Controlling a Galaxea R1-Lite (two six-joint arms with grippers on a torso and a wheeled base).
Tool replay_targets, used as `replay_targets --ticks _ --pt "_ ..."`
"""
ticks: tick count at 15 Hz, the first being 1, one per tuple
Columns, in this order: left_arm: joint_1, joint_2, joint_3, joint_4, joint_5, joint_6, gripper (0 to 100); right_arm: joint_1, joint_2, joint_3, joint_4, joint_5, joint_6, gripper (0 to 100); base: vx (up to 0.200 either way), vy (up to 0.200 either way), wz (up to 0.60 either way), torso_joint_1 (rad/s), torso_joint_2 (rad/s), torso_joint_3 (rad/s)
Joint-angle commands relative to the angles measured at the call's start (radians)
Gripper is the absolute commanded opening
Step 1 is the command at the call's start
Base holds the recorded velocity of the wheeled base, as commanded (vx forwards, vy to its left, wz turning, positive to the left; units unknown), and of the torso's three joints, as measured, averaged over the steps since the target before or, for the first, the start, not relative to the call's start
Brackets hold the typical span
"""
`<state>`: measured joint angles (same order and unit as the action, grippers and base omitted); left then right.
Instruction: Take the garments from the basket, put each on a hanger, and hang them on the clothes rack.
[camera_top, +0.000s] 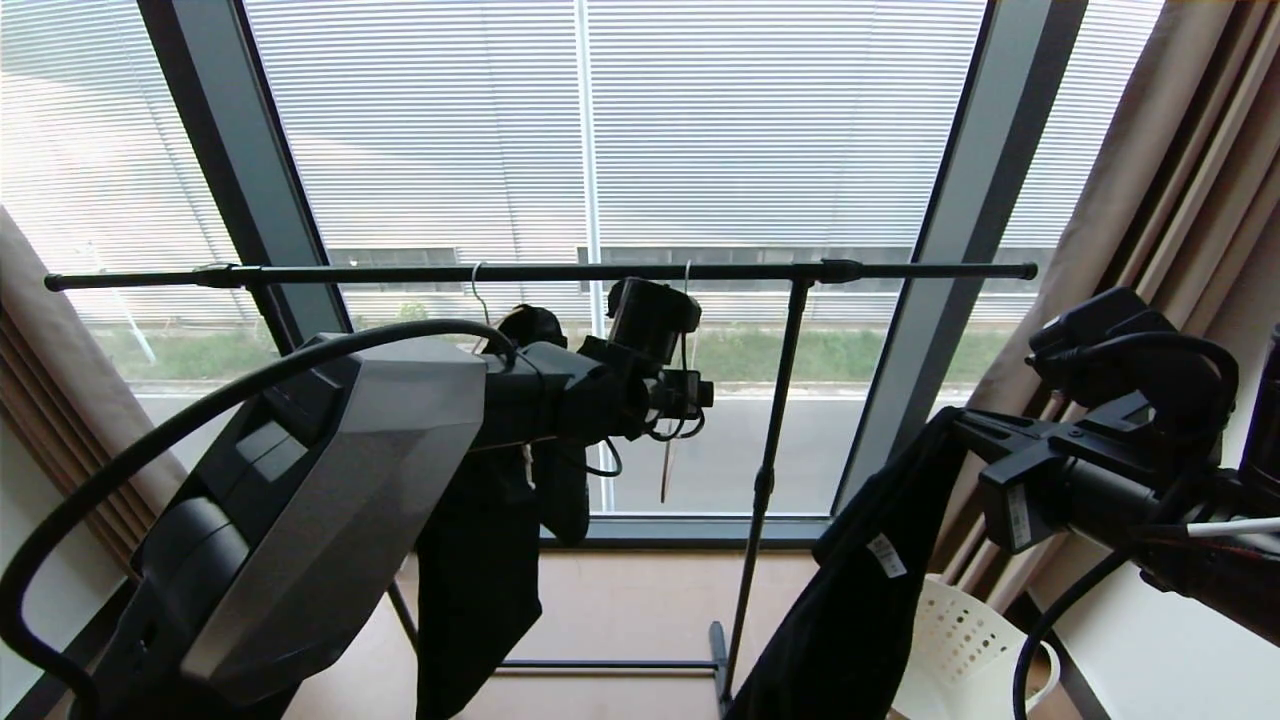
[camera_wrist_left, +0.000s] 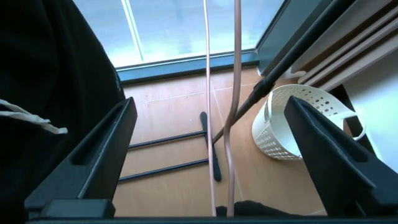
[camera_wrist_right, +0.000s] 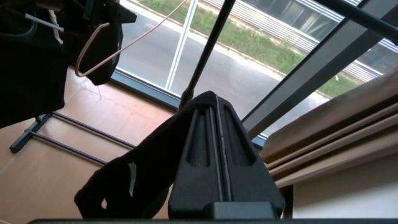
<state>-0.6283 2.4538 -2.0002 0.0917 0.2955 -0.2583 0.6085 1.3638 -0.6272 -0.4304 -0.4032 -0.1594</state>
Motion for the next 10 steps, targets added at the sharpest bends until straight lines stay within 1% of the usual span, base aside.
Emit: replay_targets --ticks 1,10 --pt "-0.004 -0.003 0.0 0.0 -0.001 0.001 100 0.0 0.003 -0.002 -0.002 0.0 0.0 0 0.0 0.0 0.0 0.0 0.0 0.0" --pt "-0.01 0.024 0.0 0.0 -0.003 -0.001 100 0.0 0.0 -0.002 -0.002 0.0 0.0 0 0.0 0.0 0.0 0.0 0.0 0.0"
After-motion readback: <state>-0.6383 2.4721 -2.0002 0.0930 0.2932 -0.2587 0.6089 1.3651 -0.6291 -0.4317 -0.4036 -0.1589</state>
